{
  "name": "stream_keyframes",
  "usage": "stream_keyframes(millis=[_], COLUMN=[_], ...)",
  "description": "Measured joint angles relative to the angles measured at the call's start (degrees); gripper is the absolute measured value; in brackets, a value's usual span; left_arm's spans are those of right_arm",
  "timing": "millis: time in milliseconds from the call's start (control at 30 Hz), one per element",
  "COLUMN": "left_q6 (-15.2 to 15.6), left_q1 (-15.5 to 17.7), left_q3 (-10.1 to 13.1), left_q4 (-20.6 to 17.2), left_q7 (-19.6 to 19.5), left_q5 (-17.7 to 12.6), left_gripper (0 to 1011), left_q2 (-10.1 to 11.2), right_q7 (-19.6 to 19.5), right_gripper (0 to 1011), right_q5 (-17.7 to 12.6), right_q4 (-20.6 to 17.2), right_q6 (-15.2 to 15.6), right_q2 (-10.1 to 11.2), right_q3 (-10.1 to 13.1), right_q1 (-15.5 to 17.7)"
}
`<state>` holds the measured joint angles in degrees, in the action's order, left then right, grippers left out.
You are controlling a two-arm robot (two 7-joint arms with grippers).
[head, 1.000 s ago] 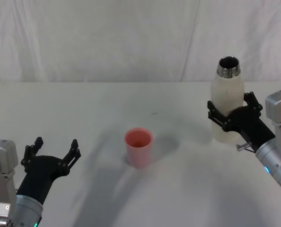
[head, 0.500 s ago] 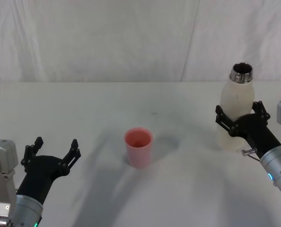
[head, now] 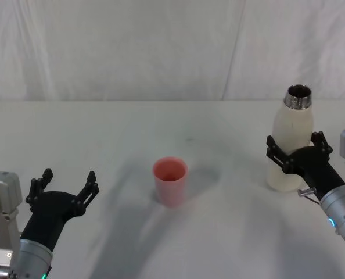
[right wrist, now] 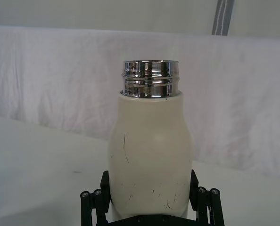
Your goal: Grasp the thermos with one hand and pour water into the cup lid.
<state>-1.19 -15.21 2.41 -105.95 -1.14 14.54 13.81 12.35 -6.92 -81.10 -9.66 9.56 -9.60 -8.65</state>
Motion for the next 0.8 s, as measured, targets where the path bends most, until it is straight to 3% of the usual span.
stream_keyframes(millis=[800], left_q6=[0.00], left_q1=[0.00], left_q3=[0.00], left_q4=[0.00], left_q7=[0.00], left_q5=[0.00], left_gripper=[1001], left_q2=[0.00], right_q7=[-0.93], right_gripper=[958], right_q5=[-0.72], right_q4=[1.21], right_q6=[-1.29], right_q2=[-1.80], right_q3=[0.97], right_q1=[0.81])
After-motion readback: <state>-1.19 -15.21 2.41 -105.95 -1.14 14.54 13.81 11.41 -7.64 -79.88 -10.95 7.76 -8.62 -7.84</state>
